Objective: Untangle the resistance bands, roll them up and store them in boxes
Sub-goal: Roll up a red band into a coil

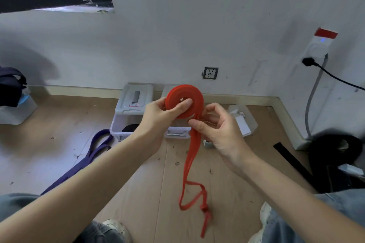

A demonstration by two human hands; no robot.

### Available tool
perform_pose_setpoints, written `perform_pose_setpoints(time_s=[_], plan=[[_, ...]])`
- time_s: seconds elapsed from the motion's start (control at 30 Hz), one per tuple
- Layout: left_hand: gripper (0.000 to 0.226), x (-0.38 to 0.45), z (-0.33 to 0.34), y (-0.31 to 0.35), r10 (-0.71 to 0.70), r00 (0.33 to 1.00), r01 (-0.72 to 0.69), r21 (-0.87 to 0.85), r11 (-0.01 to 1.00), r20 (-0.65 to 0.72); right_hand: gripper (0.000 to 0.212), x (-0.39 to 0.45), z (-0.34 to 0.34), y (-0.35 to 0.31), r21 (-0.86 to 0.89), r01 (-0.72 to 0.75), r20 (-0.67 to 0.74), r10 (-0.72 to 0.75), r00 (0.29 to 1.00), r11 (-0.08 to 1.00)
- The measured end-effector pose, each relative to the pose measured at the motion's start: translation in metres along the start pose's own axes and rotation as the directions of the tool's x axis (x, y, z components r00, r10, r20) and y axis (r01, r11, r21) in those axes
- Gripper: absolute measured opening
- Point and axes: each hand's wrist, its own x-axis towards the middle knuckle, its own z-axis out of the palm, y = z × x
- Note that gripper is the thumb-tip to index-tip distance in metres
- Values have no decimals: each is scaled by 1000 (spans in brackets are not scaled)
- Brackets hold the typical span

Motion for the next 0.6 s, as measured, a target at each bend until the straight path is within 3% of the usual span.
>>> perform_pose_setpoints(time_s=[0.1,0.23,0.3,0.37,0.5,0.6], plan=[[50,-2,3,-9,-26,999,25,32,999,34,27,0,-1,2,-100,34,-89,-43,995,994],[40,1,-5,-6,-145,972,129,93,987,184,17,2,-10,-7,-156,47,-102,-63,993,987],[35,2,-15,3,-260,894,211,170,963,365,22,6,-18,-16,-256,114,-50,-131,990,960],[36,2,-21,10,-286,817,213,198,957,500,28,9,-24,-23,-312,175,16,-179,984,934],[34,0,-19,18,-169,883,109,158,981,438,18,12,-37,-27,-201,62,99,-42,994,978],[37,2,-18,20,-100,938,65,113,991,332,34,12,-42,-27,-170,-20,110,39,993,985]])
